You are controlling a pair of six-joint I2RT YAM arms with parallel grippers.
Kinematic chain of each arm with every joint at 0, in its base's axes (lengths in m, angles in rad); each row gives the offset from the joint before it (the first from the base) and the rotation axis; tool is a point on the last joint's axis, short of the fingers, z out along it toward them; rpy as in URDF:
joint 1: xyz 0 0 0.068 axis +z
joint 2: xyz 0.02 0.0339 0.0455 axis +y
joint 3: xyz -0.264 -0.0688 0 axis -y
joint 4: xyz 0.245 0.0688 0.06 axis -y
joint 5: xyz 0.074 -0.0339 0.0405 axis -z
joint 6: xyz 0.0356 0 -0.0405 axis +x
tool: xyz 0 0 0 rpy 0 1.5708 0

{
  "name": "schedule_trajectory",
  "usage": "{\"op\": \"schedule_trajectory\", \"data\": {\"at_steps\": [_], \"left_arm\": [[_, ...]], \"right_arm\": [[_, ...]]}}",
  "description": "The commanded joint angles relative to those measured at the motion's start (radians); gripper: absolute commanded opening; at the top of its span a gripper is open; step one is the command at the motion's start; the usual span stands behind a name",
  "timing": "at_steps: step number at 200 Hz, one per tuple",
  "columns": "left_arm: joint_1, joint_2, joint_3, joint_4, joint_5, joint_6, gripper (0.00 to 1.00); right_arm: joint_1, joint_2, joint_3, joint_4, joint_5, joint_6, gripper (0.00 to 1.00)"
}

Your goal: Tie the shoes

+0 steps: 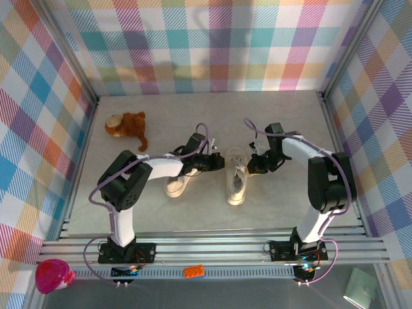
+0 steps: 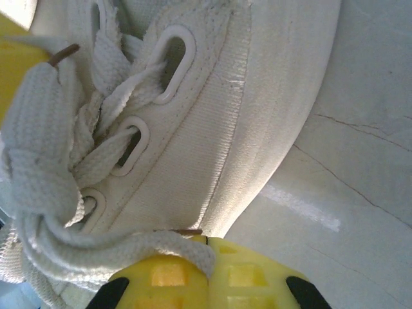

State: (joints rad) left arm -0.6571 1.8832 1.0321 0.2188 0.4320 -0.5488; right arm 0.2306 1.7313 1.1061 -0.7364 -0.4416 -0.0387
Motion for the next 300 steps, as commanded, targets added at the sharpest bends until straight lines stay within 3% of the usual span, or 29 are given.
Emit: {"op": "schedule_trajectory", "data": {"at_steps": [1, 36, 96, 207, 213, 222, 248, 267, 300], "left_arm": [[0.001, -0.13, -0.055, -0.027, -0.022, 0.062, 0.0], [-0.002, -0.217, -0.117, -0.104, -0.057, 0.106, 0.0], [-0.019, -0.237, -0.222, -0.154, -0.087, 0.132, 0.0], [-0.036, -0.225, -0.271, -0.1, -0.089, 0.12, 0.0], [-0.036, -0.224, -0.259, -0.11, -0.082, 0.125, 0.01], [-0.04, -0.229, -0.243, -0.119, -0.086, 0.127, 0.16], [-0.042, -0.26, -0.199, -0.141, -0.099, 0.137, 0.27], [-0.042, -0.279, -0.162, -0.183, -0.105, 0.154, 0.35], [-0.028, -0.323, -0.109, -0.223, -0.108, 0.174, 0.38]], "right_arm": [[0.009, -0.03, 0.032, -0.05, 0.034, -0.023, 0.0], [0.009, -0.04, 0.034, -0.061, 0.045, -0.031, 0.0], [0.007, -0.024, -0.012, -0.076, 0.076, -0.022, 0.0], [-0.032, 0.0, -0.035, -0.057, 0.098, 0.022, 0.0], [-0.031, -0.015, -0.035, -0.05, 0.081, 0.021, 0.12], [-0.031, -0.043, -0.034, -0.039, 0.053, 0.021, 0.29], [-0.031, -0.125, -0.007, -0.051, 0.044, 0.04, 0.48], [-0.031, -0.168, 0.032, -0.089, 0.061, 0.058, 0.53], [-0.03, -0.24, 0.063, -0.12, 0.079, 0.121, 0.51]]}}
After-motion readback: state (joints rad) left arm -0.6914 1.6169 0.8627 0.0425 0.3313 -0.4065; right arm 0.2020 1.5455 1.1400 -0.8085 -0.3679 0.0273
